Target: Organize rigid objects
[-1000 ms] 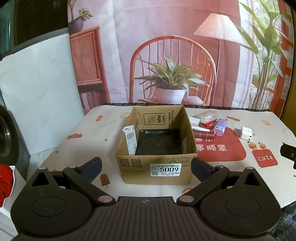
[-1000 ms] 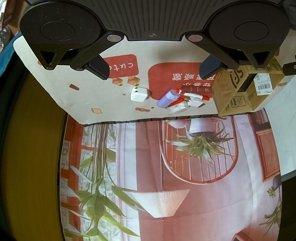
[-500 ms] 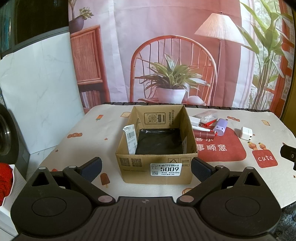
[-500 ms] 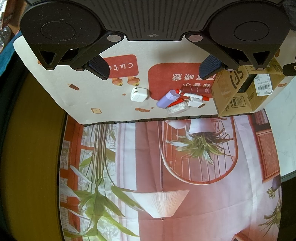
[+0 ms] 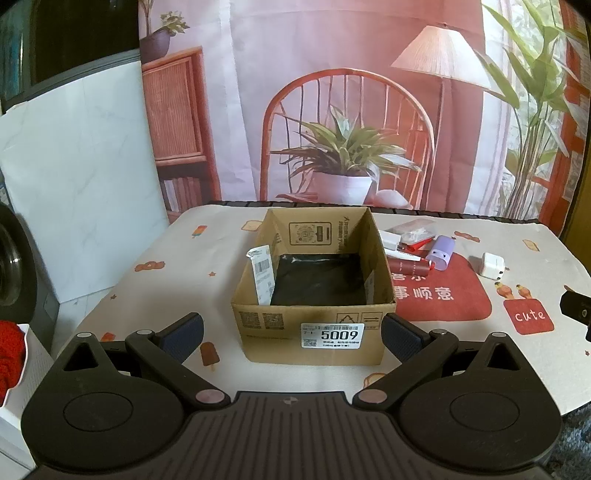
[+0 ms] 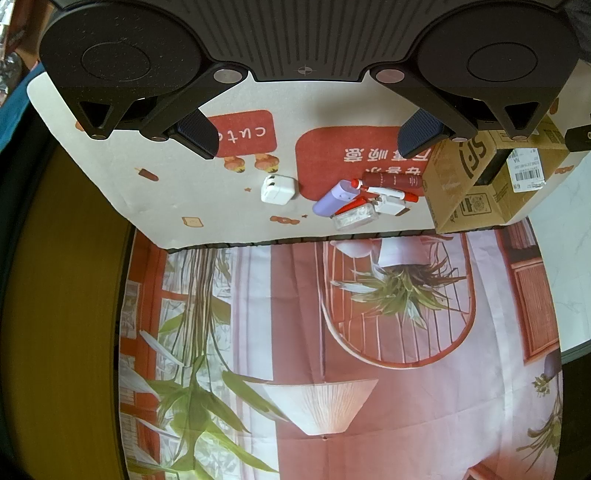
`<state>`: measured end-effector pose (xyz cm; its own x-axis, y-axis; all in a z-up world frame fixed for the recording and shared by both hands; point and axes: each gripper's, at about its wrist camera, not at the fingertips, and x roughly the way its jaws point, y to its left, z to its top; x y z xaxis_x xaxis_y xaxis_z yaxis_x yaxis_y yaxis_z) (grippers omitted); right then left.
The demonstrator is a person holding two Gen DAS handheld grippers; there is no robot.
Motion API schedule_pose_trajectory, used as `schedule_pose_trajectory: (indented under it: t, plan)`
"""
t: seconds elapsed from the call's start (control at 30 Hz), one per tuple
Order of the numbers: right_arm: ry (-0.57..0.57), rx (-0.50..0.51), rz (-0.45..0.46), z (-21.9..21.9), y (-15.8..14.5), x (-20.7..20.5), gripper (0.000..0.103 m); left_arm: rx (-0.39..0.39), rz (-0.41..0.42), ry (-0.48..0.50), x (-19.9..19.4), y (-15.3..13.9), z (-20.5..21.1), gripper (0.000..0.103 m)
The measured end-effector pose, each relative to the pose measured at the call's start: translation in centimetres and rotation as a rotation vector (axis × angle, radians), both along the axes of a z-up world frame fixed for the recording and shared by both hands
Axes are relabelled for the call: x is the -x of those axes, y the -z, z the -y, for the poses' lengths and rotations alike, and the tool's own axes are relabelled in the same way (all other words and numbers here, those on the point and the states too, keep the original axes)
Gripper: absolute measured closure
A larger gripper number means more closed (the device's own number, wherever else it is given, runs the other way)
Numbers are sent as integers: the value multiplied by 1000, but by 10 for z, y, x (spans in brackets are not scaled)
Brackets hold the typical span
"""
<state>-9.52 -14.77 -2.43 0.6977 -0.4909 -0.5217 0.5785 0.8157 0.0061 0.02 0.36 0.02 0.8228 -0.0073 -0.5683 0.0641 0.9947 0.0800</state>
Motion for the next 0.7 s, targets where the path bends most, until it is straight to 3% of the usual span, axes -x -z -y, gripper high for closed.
schedule_pose_trajectory:
  t: [0.37,0.53,0.7]
  plan:
    - [-24,23,29,8,-10,-7,0,-6,-27,9,-11,-1,-2,0]
    - [-48,3,72,27,-20,-18,0,30,-59,41,-39,-9,-22,0]
    - [-47,21,98,44,-30,-36,0,82,-96,0,-80,-12,-59,0]
